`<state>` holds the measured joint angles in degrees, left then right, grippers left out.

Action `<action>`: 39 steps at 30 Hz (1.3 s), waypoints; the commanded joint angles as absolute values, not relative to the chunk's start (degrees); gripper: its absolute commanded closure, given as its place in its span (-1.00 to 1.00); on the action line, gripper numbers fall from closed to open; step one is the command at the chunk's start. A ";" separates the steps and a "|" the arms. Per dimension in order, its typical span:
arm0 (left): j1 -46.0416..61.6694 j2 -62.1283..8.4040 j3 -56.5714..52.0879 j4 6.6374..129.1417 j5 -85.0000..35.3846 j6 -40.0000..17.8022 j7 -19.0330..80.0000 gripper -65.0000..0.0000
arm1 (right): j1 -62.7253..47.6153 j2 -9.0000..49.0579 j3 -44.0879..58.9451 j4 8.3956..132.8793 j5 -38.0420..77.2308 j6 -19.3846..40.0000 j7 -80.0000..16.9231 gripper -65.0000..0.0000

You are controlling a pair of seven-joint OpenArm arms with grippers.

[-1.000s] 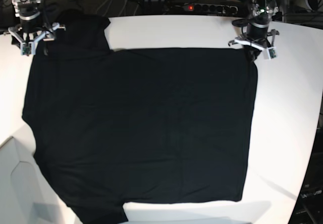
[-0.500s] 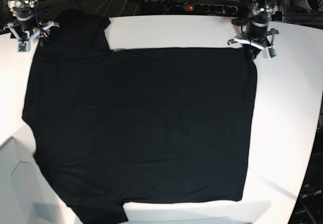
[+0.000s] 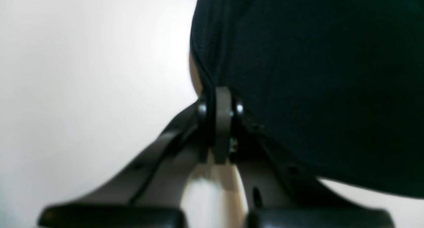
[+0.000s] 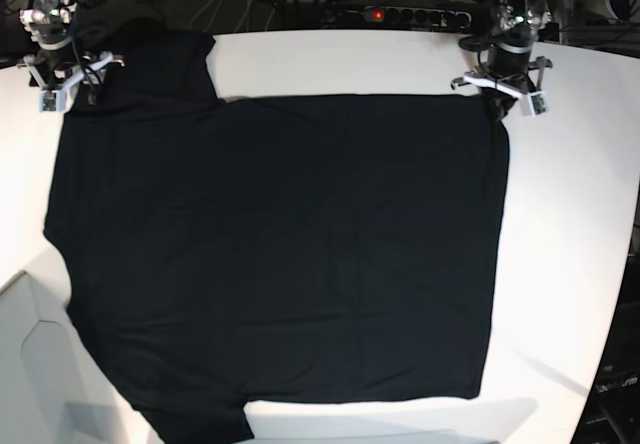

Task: Fold the T-shirt properly
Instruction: 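Lower both grippers and pinch the shirt's collar-edge corners, then lift the held corners and pull them across toward the hem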

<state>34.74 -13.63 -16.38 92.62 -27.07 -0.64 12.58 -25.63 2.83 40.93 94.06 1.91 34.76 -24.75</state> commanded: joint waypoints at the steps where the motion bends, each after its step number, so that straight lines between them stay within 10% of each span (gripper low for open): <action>1: 35.74 -13.93 -16.31 92.62 -26.68 -0.40 15.52 0.99 | -26.42 3.30 41.01 94.02 -0.31 35.65 -26.95 -0.12; 9: 35.74 -13.93 -16.31 92.70 -26.59 -0.40 15.52 0.99 | -26.42 3.30 41.36 94.02 -0.31 35.65 -27.21 1.00; 39: 35.74 -13.41 -28.35 107.65 -26.95 0.04 15.69 0.99 | -22.90 -2.24 44.70 111.96 -0.04 35.74 -26.95 1.00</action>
